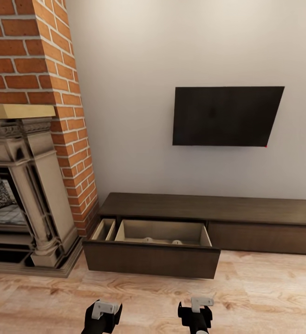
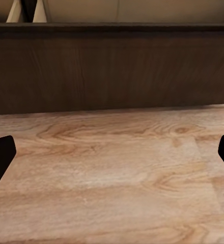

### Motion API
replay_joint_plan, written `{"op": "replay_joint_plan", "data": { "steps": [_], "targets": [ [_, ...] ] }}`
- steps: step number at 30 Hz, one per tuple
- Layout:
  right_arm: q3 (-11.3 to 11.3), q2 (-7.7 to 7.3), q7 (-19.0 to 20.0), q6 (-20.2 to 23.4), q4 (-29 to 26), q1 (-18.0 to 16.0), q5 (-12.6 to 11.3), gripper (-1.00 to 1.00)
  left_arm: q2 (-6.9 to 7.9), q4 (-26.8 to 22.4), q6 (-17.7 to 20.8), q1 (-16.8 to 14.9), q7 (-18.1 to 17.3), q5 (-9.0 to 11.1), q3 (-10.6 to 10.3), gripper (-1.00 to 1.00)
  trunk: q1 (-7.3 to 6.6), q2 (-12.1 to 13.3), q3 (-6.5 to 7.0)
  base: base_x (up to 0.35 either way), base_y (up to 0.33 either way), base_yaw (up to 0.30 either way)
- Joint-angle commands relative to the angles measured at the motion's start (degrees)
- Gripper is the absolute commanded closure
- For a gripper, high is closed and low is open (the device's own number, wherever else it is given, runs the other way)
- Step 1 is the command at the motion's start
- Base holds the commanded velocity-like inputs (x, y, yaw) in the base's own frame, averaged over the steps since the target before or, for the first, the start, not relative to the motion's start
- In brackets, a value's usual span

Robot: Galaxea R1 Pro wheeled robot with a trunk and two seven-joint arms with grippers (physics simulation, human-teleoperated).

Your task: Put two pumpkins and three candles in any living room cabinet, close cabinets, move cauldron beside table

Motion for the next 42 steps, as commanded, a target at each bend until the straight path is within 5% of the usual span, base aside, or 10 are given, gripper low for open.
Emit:
{"op": "replay_joint_plan", "data": {
  "steps": [1, 8, 15, 21, 34, 42],
  "targets": [
    [0.49, -0.01, -0.24, -0.24, 0.06, -0.05, -0.58, -1.00, 0.06, 0.02, -0.16, -0.04, -0.12, 0.58, -0.18, -1.00, 0.22, -0.45, -0.24, 0.000, 0.000, 0.000],
    [0.47, -0.03, -0.22, -0.24, 0.15, -0.05, -0.63, -1.00, -0.06, 0.17, -0.03, -0.07, -0.12, 0.61, -0.15, -1.00, 1.76, -3.25, -1.50, 0.000, 0.000, 0.000],
    [0.34, -0.03, 0.01, -0.24, -0.51, -0.05, -0.53, -1.00, -1.69, 1.60, 0.08, -0.78, 2.41, 0.81, -0.18, -1.00, 3.30, -6.06, -2.76, 0.000, 0.000, 0.000],
    [0.02, -0.05, 0.36, -0.21, -0.34, -0.05, -1.21, -1.00, -1.90, 1.80, -0.06, -1.19, 5.83, 0.84, -0.14, -1.00, 4.61, -8.47, -3.83, 0.000, 0.000, 0.000],
    [0.17, -0.13, 0.49, -0.60, -0.59, -0.05, -1.02, -1.00, -2.04, 1.39, -0.20, -1.41, 6.53, 0.59, -0.44, -1.00, 7.47, -13.68, -6.17, 0.000, 0.000, 0.000],
    [0.11, -0.16, 0.40, -0.67, -1.69, -0.08, -0.79, -1.00, -2.76, 5.10, -0.17, -5.71, 6.63, -0.15, -0.40, -1.00, 9.23, -16.89, -7.60, 0.000, 0.000, 0.000]
  ]
}}
